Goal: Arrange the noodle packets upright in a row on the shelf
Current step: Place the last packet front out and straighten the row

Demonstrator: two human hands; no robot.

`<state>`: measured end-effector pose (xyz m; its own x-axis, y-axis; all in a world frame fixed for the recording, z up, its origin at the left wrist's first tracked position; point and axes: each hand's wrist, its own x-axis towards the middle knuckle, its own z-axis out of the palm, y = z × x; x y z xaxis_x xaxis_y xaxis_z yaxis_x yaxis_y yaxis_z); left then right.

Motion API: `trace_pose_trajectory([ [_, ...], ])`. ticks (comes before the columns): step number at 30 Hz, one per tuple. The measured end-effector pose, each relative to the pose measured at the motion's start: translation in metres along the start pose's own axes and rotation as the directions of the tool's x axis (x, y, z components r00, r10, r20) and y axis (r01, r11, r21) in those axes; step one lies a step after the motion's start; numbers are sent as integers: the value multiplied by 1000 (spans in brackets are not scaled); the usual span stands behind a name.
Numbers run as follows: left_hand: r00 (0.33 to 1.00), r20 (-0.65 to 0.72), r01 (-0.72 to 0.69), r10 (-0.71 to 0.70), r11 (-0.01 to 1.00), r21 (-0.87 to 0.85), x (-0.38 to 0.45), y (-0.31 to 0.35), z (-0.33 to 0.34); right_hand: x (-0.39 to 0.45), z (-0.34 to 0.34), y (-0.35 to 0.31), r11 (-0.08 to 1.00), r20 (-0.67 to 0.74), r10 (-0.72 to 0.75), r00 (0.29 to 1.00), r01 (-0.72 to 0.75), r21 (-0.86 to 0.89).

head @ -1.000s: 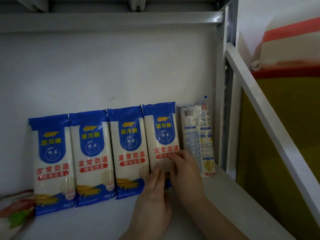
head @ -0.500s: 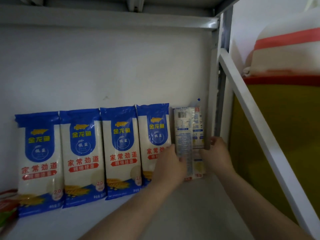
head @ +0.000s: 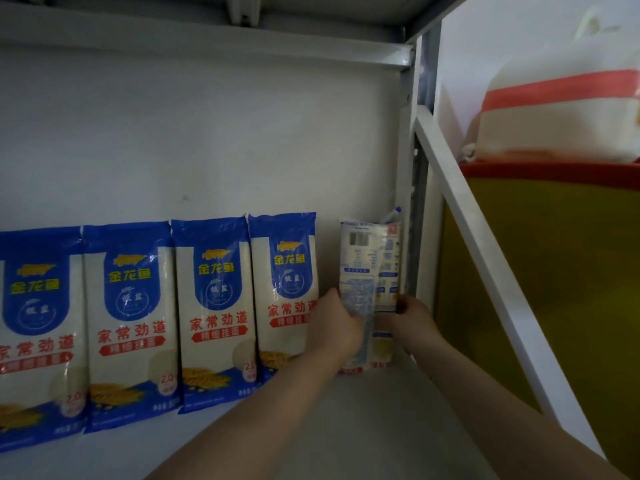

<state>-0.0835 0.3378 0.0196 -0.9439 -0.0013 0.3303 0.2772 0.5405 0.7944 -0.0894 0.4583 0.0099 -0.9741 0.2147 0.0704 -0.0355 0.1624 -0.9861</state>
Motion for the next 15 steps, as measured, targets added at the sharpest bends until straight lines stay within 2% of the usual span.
trace_pose_trajectory([
  [3, 994, -27, -106, 106, 994, 13, -12, -2, -3, -7, -3, 2, 996, -43, 9, 999, -5, 86],
  [7, 991, -24, -131, 129, 987, -97, -36, -6, -13, -30, -9, 4, 993, -85, -81, 993, 88, 80],
  [9, 999, -30, -39, 34, 987, -159, -49, -10, -17, -48, -13, 8, 991, -72, -127, 989, 130, 35],
  [11, 983, 77, 185, -169, 924, -334, -65, -12, -22, -63, -16, 7, 994, -14, -109, 994, 110, 7],
  [12, 933, 218, 359, -286, 791, -496, -71, -7, -27, -67, -18, 4, 981, -10, -193, 981, 193, 14],
  [13, 857, 381, 515, -346, 574, -637, -75, -4, -33, -71, -19, 0, 934, -16, -357, 934, 358, 1],
  [14, 790, 522, 613, -322, 374, -696, -77, 3, -41, -74, -19, -2, 878, -23, -479, 878, 478, -27],
  [15, 737, 610, 674, -291, 245, -697, -76, 5, -46, -78, -17, -3, 854, -1, -519, 855, 519, -30],
])
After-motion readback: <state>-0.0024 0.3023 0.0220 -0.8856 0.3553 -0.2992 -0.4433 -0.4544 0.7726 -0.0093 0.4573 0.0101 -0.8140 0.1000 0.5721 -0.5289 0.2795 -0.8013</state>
